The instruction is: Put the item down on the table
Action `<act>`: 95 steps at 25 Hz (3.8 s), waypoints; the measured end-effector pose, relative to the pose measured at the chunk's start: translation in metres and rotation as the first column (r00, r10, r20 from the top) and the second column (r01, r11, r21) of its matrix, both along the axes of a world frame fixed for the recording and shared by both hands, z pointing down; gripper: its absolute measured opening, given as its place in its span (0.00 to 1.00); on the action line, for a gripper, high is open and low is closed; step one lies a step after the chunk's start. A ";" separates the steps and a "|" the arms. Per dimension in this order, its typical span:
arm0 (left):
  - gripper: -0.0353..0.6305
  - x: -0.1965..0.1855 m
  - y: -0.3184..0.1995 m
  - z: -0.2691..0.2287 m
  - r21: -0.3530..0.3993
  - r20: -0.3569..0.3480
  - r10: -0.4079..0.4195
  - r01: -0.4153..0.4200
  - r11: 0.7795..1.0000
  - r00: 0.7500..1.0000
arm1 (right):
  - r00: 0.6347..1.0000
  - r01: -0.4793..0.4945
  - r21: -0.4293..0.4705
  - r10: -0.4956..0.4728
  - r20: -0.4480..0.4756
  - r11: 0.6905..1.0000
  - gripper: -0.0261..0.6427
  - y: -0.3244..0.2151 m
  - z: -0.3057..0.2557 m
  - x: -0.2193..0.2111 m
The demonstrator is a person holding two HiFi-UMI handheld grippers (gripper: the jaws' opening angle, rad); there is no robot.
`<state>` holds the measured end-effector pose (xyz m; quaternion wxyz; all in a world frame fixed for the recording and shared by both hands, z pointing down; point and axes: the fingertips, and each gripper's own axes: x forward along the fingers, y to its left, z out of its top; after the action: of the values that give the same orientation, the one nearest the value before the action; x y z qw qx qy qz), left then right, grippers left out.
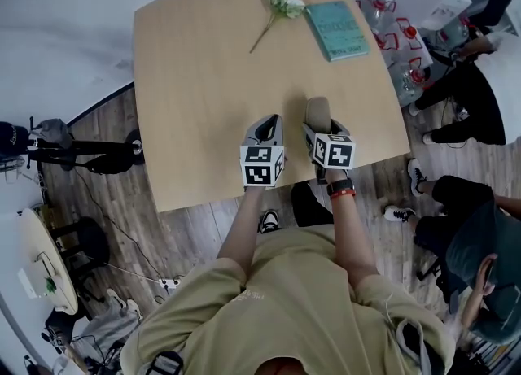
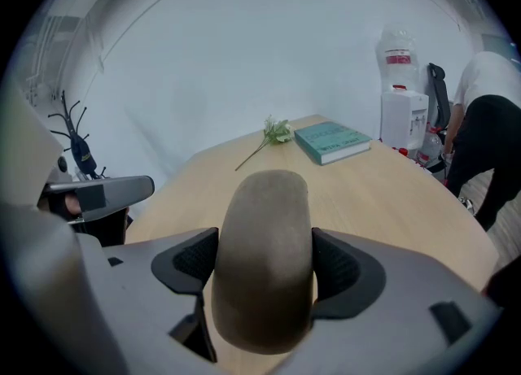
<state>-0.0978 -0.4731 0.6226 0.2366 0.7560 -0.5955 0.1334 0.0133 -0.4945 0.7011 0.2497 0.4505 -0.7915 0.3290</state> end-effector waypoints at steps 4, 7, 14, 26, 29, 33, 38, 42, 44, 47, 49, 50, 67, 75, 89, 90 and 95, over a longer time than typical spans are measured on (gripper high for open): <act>0.09 -0.003 -0.003 0.007 -0.018 0.000 -0.004 0.004 1.000 1.000 | 1.000 0.009 -0.025 -0.009 -0.014 1.000 0.59 -0.001 0.013 -0.003; 0.09 -0.006 -0.004 0.011 -0.024 -0.004 -0.008 0.008 1.000 1.000 | 0.999 0.019 -0.042 -0.020 -0.030 0.999 0.59 -0.001 0.022 -0.006; 0.09 -0.011 -0.001 0.023 -0.047 -0.003 -0.014 0.014 0.999 1.000 | 0.997 0.027 -0.086 -0.033 -0.065 0.996 0.59 0.006 0.047 -0.009; 0.09 -0.023 0.013 0.027 -0.065 0.006 -0.009 0.009 0.998 1.000 | 0.992 0.025 -0.105 -0.038 -0.120 0.994 0.60 0.021 0.061 -0.015; 0.09 -0.021 0.018 0.023 -0.055 0.007 0.002 -0.001 0.999 1.000 | 0.996 0.007 -0.087 -0.015 -0.093 0.996 0.59 0.022 0.054 -0.016; 0.09 -0.021 0.020 0.016 -0.035 0.010 0.013 -0.012 0.999 1.000 | 0.996 -0.007 -0.033 0.004 -0.087 0.999 0.59 0.021 0.037 -0.011; 0.09 -0.024 0.028 0.000 0.000 0.010 0.020 -0.020 1.000 1.000 | 0.997 -0.046 0.050 0.049 -0.060 0.998 0.55 0.026 0.003 0.001; 0.09 -0.024 0.040 -0.017 0.034 0.011 0.037 -0.038 0.999 0.999 | 0.994 -0.093 0.136 0.099 -0.039 0.986 0.49 0.034 -0.034 0.011; 0.09 -0.023 0.048 -0.025 0.050 0.013 0.047 -0.047 0.998 0.999 | 0.992 -0.115 0.173 0.121 -0.025 0.978 0.47 0.041 -0.053 0.016; 0.09 -0.022 0.061 -0.041 0.076 0.001 0.058 -0.058 0.995 0.998 | 0.989 -0.144 0.225 0.145 0.009 0.964 0.43 0.057 -0.085 0.020; 0.09 -0.021 0.067 -0.059 0.106 -0.012 0.063 -0.062 0.992 0.998 | 0.988 -0.154 0.268 0.153 0.024 0.951 0.41 0.066 -0.108 0.022; 0.09 -0.022 0.070 -0.069 0.125 -0.010 0.067 -0.065 0.990 0.998 | 0.987 -0.158 0.290 0.156 0.030 0.944 0.39 0.071 -0.120 0.023; 0.09 -0.019 0.154 -0.175 0.349 0.051 0.097 -0.109 0.931 0.994 | 0.974 -0.225 0.503 0.176 0.143 0.835 0.16 0.159 -0.235 0.026; 0.09 -0.024 0.189 -0.180 0.366 0.059 0.089 -0.104 0.925 0.994 | 0.973 -0.232 0.538 0.179 0.149 0.810 0.08 0.195 -0.248 0.023; 0.09 -0.034 0.228 -0.192 0.400 0.061 0.090 -0.106 0.910 0.994 | 0.974 -0.227 0.568 0.176 0.145 0.791 0.07 0.232 -0.260 0.011; 0.09 -0.035 0.231 -0.193 0.402 0.057 0.090 -0.106 0.910 0.994 | 0.973 -0.230 0.569 0.178 0.146 0.790 0.07 0.234 -0.261 0.011; 0.09 -0.041 0.251 -0.184 0.395 0.028 0.088 -0.092 0.914 0.996 | 0.974 -0.224 0.578 0.182 0.131 0.784 0.06 0.259 -0.256 0.008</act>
<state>-0.1391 -0.2221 0.4382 0.0697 0.8141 -0.5760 0.0248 0.0211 -0.2360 0.4452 0.0336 0.5768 -0.8091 0.1073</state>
